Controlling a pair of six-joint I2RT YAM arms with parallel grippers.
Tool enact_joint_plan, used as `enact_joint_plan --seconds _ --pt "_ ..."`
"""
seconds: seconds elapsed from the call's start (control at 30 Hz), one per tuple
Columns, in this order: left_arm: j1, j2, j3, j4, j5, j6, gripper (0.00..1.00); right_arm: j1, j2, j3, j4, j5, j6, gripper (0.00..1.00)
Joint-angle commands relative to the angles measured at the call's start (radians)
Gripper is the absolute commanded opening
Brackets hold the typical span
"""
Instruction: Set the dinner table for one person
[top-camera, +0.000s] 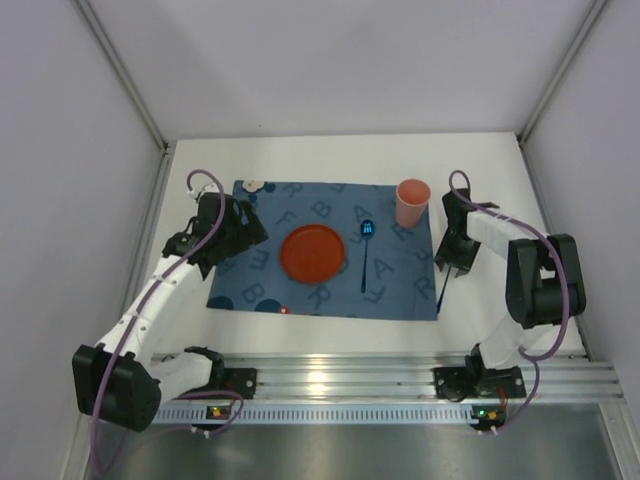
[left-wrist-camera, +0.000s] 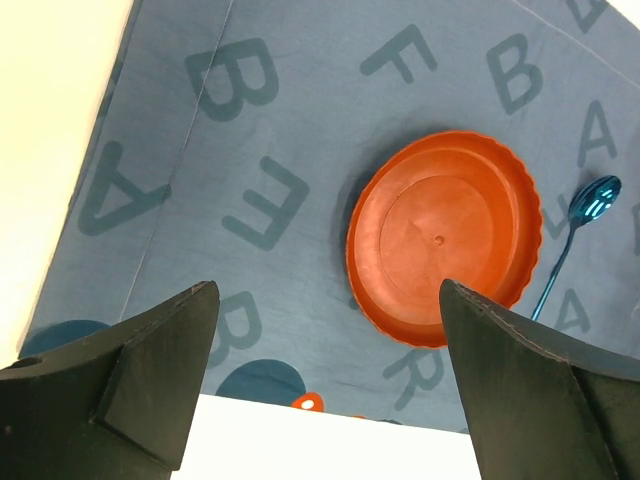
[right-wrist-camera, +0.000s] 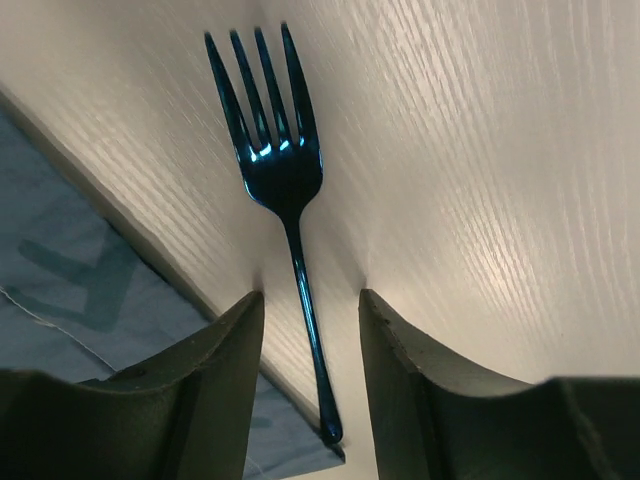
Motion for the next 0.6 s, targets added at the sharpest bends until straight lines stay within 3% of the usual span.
enact_joint_plan --seconds 0.0,0.1,0.33,0.57 --pt "-0.001 0.028 0.059 0.051 -0.009 0.039 0.97 -0.017 0.057 0.050 0.090 0.023 0.012 0.43" --pt "-0.001 0.049 0.091 0.048 -0.013 0.056 0.97 -0.029 0.102 0.062 0.115 0.020 0.012 0.37" --pt "-0.001 0.100 0.142 0.034 -0.035 0.081 0.97 -0.060 0.149 0.044 0.156 0.006 -0.012 0.02" --pt "-0.001 0.123 0.166 0.030 -0.026 0.076 0.97 -0.060 0.068 0.119 0.075 0.077 -0.061 0.00"
